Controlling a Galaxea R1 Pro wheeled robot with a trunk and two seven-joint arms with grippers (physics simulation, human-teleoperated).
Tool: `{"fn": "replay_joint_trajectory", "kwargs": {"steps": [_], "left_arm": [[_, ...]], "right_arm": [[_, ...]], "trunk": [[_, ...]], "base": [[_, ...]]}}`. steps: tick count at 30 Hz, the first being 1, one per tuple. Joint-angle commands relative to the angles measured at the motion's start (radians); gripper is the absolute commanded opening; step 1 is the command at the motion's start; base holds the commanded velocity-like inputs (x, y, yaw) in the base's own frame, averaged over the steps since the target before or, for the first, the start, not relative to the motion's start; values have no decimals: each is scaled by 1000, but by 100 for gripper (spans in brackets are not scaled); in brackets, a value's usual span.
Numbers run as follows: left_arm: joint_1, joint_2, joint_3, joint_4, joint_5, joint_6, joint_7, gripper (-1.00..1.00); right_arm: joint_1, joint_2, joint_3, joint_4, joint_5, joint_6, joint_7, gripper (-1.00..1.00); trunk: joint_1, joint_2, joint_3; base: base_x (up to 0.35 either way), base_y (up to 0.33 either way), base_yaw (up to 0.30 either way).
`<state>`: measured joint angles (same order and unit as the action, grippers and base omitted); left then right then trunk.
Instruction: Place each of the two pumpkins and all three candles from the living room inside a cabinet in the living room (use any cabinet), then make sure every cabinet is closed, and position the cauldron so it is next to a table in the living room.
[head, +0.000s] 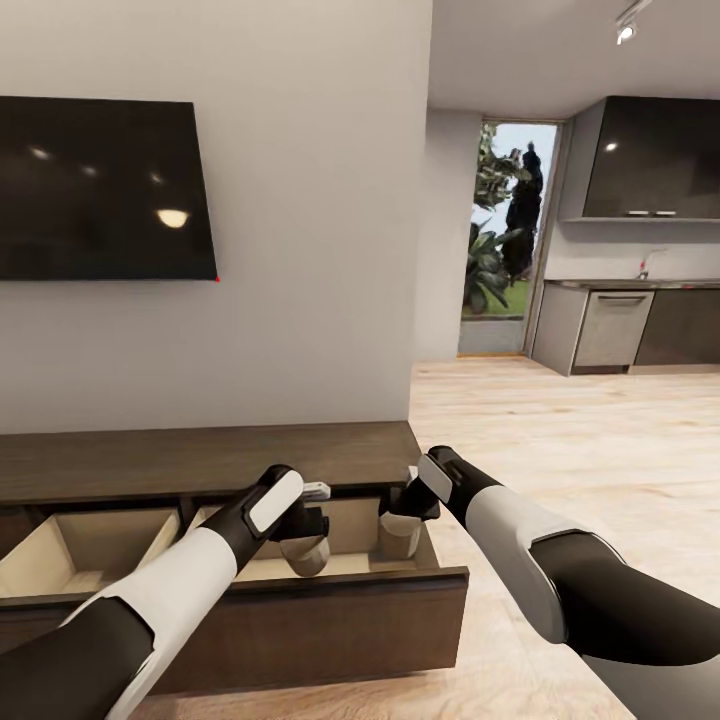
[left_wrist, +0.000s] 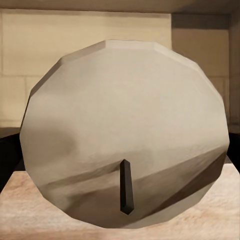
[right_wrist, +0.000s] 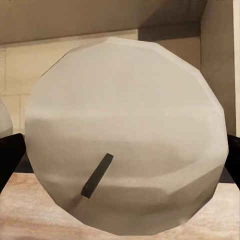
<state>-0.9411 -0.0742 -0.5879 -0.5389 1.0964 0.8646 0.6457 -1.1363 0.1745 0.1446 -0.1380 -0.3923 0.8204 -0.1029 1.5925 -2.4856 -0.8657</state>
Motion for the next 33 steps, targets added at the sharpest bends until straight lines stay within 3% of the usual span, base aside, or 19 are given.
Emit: {"fn": "replay_joint_trajectory", "kwargs": {"steps": [1,27,33], "left_arm": [[-1,1,-5,-1,6,2,8,-100],[-1,-10,-7,-1,4,-3,6,-100],[-1,-9,-22,0,5,-3,10,-100]], "right_arm": [[0,0,6,-2,-11,4,-8,-100],[0,0,6,-1,-11,0,-6,-100],[0,0,6,0,-11,0,-5,-100]], "trunk": [[0,0,-1],[0,0,-1],[0,0,-1]], "base": [[0,0,0],[123,0,0],[129,0,0]]}}
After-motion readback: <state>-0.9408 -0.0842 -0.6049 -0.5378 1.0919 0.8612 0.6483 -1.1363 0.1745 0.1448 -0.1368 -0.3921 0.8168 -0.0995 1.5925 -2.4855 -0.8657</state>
